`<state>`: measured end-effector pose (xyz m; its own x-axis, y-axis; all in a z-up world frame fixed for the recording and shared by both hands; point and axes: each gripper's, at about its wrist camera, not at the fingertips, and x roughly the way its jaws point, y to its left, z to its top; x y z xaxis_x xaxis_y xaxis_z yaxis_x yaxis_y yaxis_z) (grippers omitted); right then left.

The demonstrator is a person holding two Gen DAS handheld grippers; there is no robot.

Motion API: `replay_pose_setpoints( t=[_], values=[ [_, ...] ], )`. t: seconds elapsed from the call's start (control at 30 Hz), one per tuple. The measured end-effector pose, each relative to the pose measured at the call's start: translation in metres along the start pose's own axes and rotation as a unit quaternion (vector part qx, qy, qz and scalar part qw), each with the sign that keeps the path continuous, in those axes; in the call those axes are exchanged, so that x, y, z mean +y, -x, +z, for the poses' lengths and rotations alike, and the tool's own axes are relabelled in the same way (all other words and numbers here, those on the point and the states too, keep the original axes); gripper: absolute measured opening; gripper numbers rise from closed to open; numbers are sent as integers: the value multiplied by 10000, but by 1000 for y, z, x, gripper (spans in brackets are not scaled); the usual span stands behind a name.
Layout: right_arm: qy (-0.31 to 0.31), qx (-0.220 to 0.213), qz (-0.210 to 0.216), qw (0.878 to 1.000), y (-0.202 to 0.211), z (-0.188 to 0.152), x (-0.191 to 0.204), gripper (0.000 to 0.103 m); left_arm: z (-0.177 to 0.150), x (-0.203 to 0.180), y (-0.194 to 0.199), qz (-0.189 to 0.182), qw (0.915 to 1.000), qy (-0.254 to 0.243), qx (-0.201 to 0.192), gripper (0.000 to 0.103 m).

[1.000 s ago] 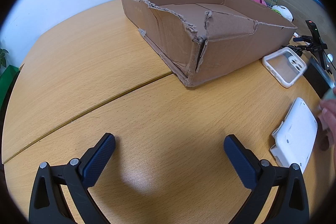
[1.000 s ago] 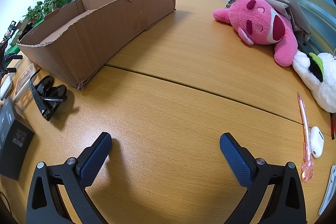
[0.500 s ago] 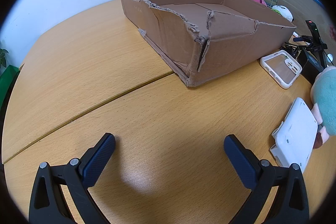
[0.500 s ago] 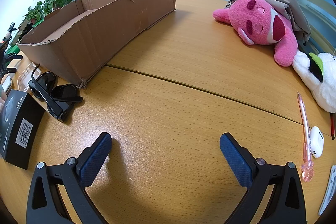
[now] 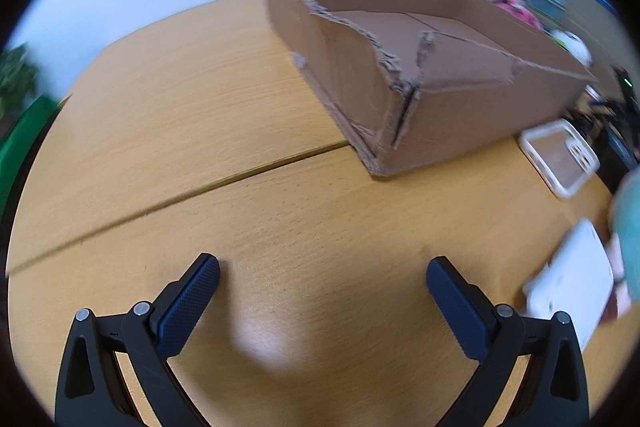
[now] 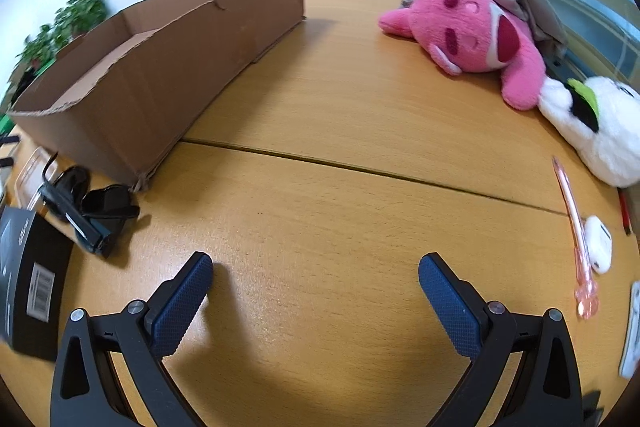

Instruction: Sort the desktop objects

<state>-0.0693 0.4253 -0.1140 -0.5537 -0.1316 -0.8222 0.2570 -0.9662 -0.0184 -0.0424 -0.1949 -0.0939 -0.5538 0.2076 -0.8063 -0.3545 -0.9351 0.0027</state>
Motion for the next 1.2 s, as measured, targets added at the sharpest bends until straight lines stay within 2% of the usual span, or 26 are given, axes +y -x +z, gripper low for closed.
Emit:
replay_pose_setpoints(
  t=[0.1,0.23,0.37,0.43,0.5,0.53,0.57,0.6,0.67,0.77,0.93,1.0,1.07,1.1,1.13,1.17,1.2],
  values=[
    [-332,278,-196,9989,-6,10,-1,103,-7,-8,-7,130,9997,199,-5,103],
    [-653,364,-416,9963,-1,4,7,103,-17,6,-6,344,9982,490,7,103],
    [-719,523,-486,9949,9,-7,22,103,-14,5,-5,533,9947,821,326,103],
    [-652,391,-506,9958,23,-14,37,103,-18,6,-1,768,9897,1136,423,103],
    [-461,189,-542,9973,45,-18,60,103,-18,-6,9,1388,9794,1393,458,102],
    [-377,113,-581,9975,56,-19,72,103,-17,-17,21,1719,9747,1392,318,101],
    [-305,49,-566,9979,66,-17,85,103,-16,-31,43,2005,9704,1343,-27,101],
    [-221,-42,-472,9986,76,-14,98,103,-13,-44,64,2075,9688,1312,-337,101],
    [-59,-372,-267,9989,101,-10,124,103,-4,-68,100,1865,9701,1334,-794,102],
    [148,-943,-42,9954,137,-1,162,103,12,-106,133,1403,9751,1262,-1168,102],
    [387,-1757,158,9835,176,11,216,102,25,-167,140,883,9834,998,-1230,102],
    [457,-1869,164,9812,178,14,229,88,24,-179,139,599,9859,884,-1285,102],
    [494,-1929,161,9799,183,14,238,39,24,-191,138,394,9862,783,-1401,101],
    [489,-1958,217,9792,186,13,241,29,25,-196,138,383,9855,726,-1484,86],
    [488,-1977,299,9786,187,12,244,19,26,-199,139,380,9851,674,-1537,65],
    [497,-1978,373,9783,188,11,245,19,27,-199,139,384,9854,657,-1521,18],
    [508,-1960,411,9784,188,12,245,19,30,-195,137,390,9859,701,-1472,3]
  ],
)
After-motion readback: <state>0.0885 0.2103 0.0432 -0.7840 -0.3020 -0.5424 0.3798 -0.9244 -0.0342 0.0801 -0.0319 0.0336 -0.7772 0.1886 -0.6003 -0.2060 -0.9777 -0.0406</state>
